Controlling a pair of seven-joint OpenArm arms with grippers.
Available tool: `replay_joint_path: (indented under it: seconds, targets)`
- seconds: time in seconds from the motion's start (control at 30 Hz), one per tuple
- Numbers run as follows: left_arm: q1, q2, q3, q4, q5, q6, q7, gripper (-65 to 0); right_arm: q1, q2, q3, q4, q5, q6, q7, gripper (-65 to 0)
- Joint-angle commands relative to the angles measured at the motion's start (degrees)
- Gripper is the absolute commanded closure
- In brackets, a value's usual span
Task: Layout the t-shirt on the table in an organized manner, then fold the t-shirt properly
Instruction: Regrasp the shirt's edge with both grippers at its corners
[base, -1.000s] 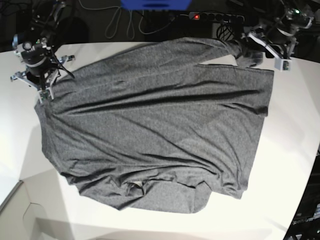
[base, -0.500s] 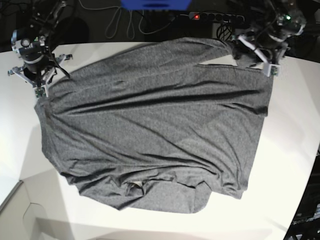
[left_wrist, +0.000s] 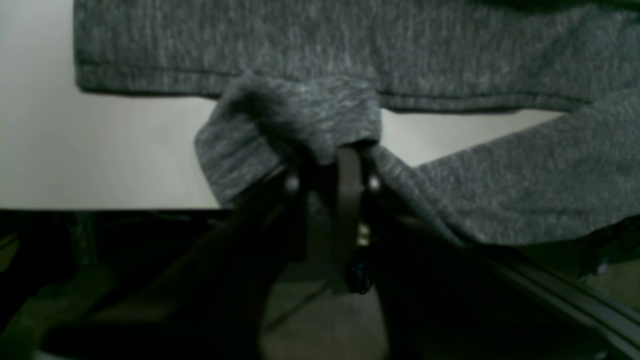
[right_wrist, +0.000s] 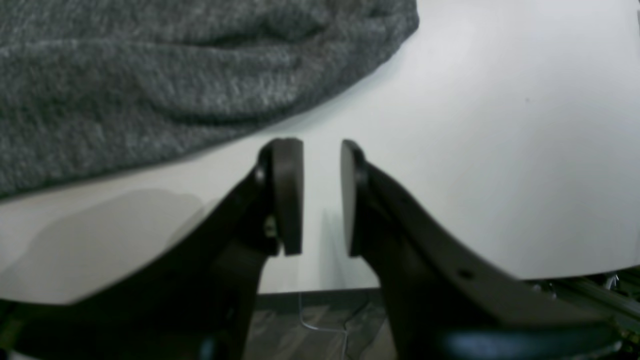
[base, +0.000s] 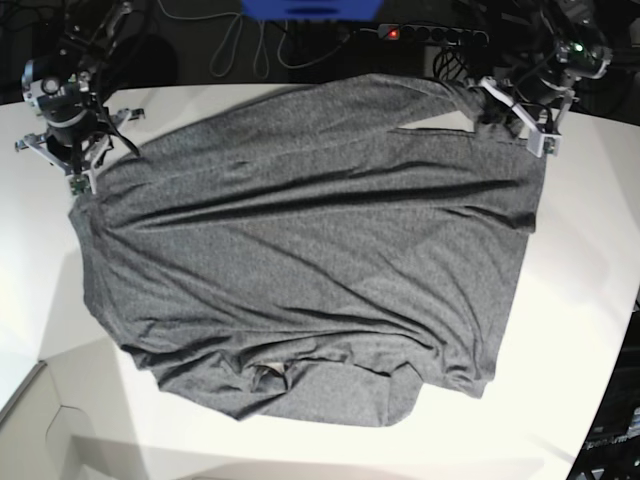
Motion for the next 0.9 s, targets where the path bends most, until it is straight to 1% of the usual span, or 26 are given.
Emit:
replay_joint_path:
  seconds: [0.0, 0.07, 0.1, 0.17, 0.3, 0.4, 0.67, 0.7, 0.77, 0.87]
  targets:
    - [0.08, -0.34, -0.36, 2.11, -0.84, -0.23, -0.72, -3.5, 0.12, 0.5, 0.15, 1.09, 0.23, 0.14, 0.77, -14.3]
    - [0.17, -0.16, -0.45, 4.74, -0.93, -0.23, -0.72, -0.4, 0.12, 0.5, 0.15, 1.09, 0.23, 0.14, 0.77, -14.3]
    - [0.17, -0.07, -0.97, 5.89, -0.93, -0.23, -0.72, 0.0, 0.12, 0.5, 0.15, 1.09, 0.23, 0.14, 0.77, -14.3]
    - [-0.44, 0.1, -3.43, 7.38, -0.93, -0.23, -0.72, -0.2, 0.12, 0.5, 0.15, 1.09, 0.23, 0.14, 0.77, -14.3]
    - [-5.02, -0.42, -8.09, 6.68, -0.93, -0.23, -0.28, -0.2, 0.21, 0.5, 0.15, 1.09, 0.23, 0.14, 0.77, -14.3]
    - [-5.89, -0.51, -11.0, 6.85, -0.93, -0.23, -0.19, -0.2, 0.12, 0.5, 0.15, 1.18, 0.23, 0.14, 0.77, -14.3]
    - [-4.75, -0.25, -12.49, 6.85, -0.93, -0.4, -0.19, -0.2, 0.03, 0.5, 0.15, 0.91, 0.23, 0.14, 0.77, -14.3]
    - [-3.96, -0.16, -12.49, 6.77, -1.37, -1.28, -0.63, -0.2, 0.03, 0.5, 0.15, 0.82, 0.14, 0.14, 0.77, -14.3]
    - [-3.08, -0.34, -12.49, 6.5, -3.39, -4.84, -0.63, -0.2, 0.03, 0.41, 0.15, 0.82, 0.14, 0.14, 0.5, -14.6]
    - [-2.2, -0.34, -12.49, 6.5, -4.01, -4.84, -0.72, -0.2, -0.06, 0.23, -0.11, 0.74, 0.14, 0.14, 0.41, -14.8]
